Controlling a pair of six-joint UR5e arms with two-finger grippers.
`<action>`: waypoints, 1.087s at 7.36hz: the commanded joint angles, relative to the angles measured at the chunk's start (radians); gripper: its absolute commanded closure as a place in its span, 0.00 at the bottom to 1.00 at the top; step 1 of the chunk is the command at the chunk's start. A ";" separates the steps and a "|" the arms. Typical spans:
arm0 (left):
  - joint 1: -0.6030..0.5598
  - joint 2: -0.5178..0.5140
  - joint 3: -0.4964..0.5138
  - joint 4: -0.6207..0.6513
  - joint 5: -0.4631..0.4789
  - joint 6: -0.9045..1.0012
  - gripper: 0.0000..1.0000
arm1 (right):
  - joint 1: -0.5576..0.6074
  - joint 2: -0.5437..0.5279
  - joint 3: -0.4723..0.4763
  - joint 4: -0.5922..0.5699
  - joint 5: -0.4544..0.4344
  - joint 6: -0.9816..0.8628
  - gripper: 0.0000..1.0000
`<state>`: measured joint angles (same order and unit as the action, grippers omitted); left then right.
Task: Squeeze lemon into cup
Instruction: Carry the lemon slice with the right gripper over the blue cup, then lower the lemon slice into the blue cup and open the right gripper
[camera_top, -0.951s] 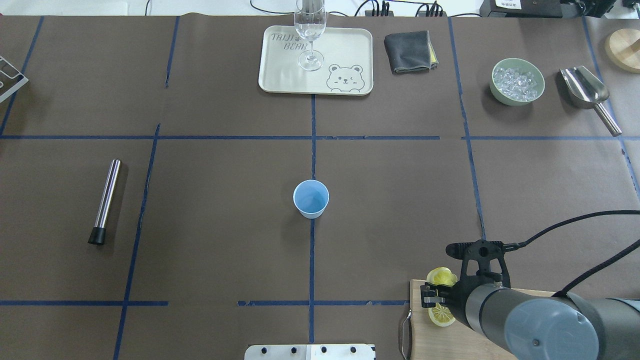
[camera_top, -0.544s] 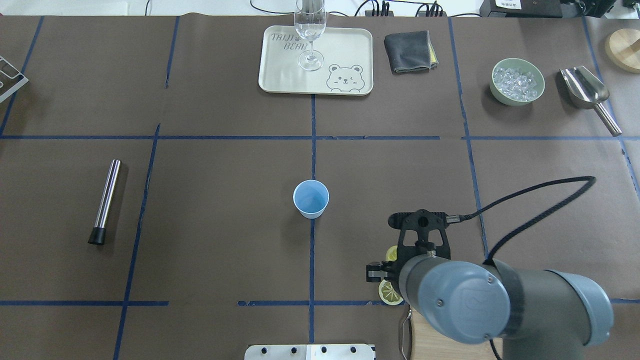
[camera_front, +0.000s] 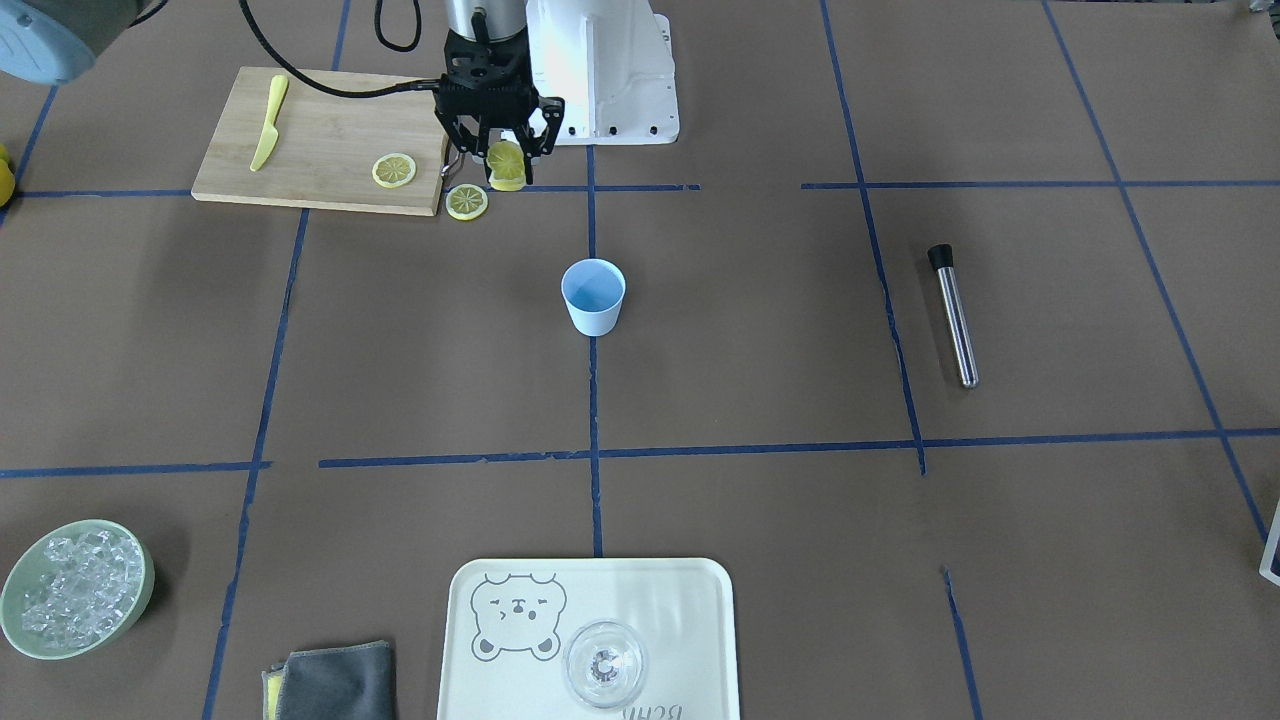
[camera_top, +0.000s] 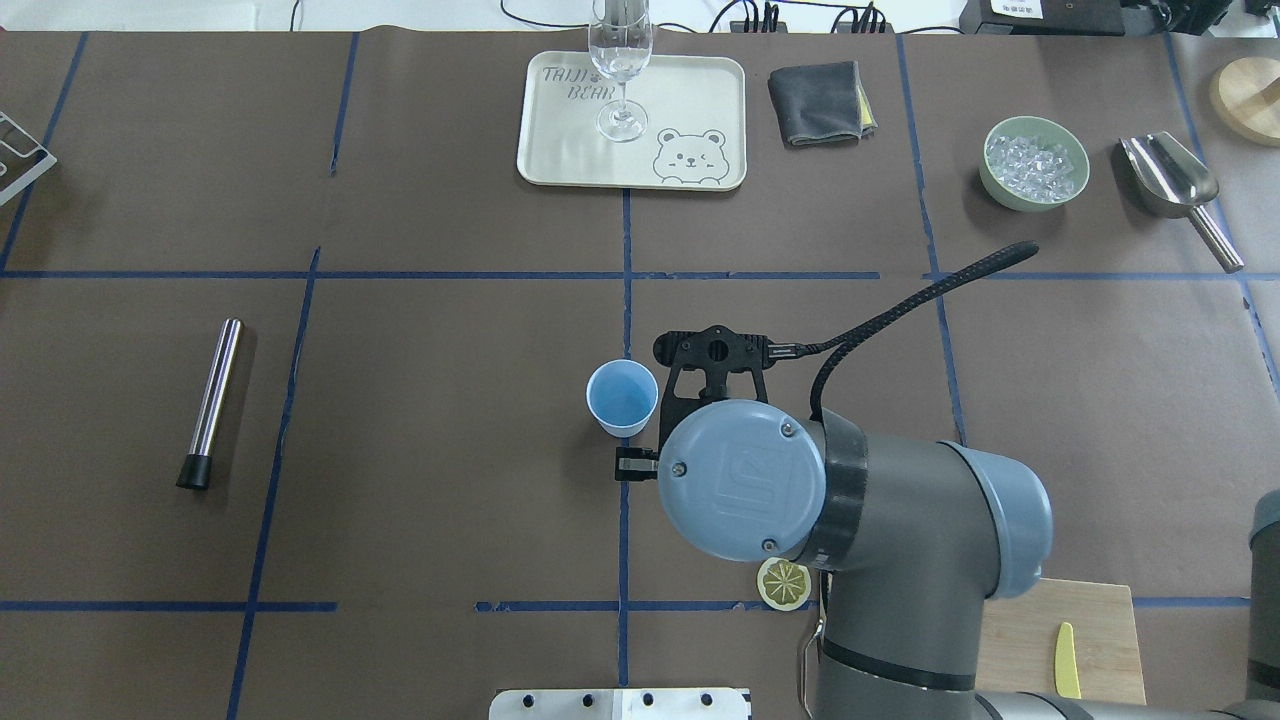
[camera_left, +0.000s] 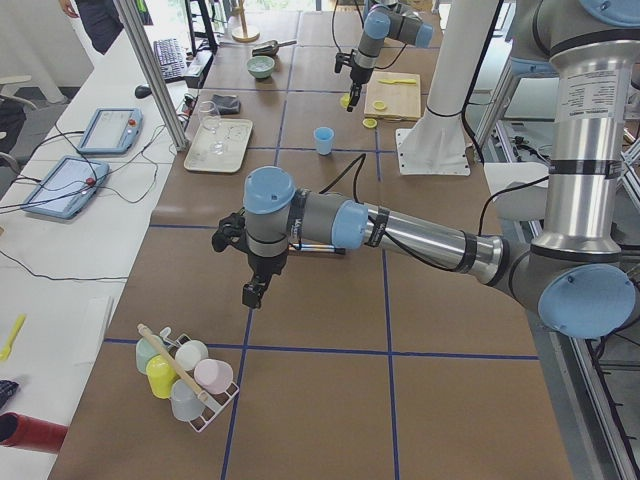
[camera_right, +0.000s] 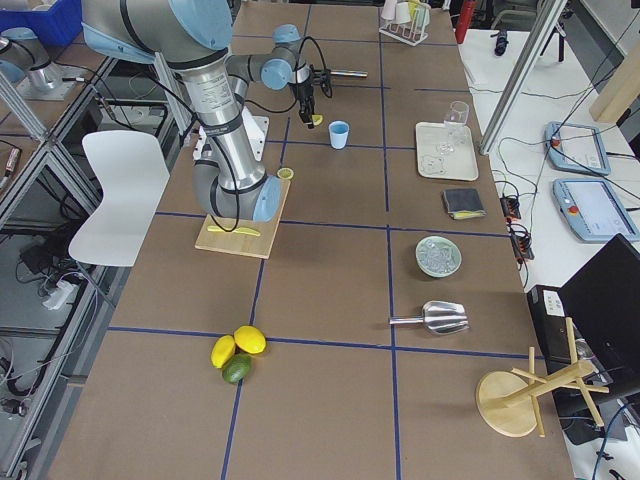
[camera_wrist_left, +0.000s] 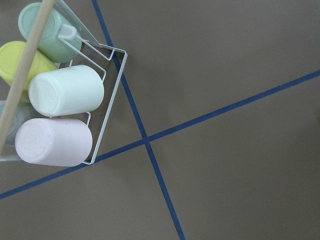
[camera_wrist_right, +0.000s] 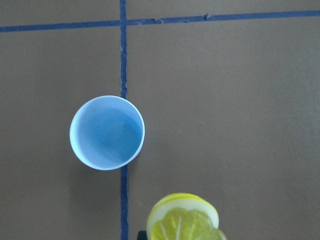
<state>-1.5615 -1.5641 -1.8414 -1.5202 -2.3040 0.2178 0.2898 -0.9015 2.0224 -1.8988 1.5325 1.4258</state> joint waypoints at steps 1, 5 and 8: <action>-0.002 0.002 0.001 0.000 0.000 0.000 0.00 | 0.049 0.108 -0.135 0.006 0.005 -0.027 1.00; -0.002 0.006 0.001 0.002 0.000 0.000 0.00 | 0.083 0.159 -0.299 0.110 0.012 -0.054 1.00; -0.006 0.006 -0.001 0.002 0.000 0.000 0.00 | 0.085 0.193 -0.362 0.119 0.026 -0.054 0.63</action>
<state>-1.5655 -1.5586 -1.8421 -1.5186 -2.3040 0.2178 0.3743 -0.7145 1.6818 -1.7860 1.5529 1.3715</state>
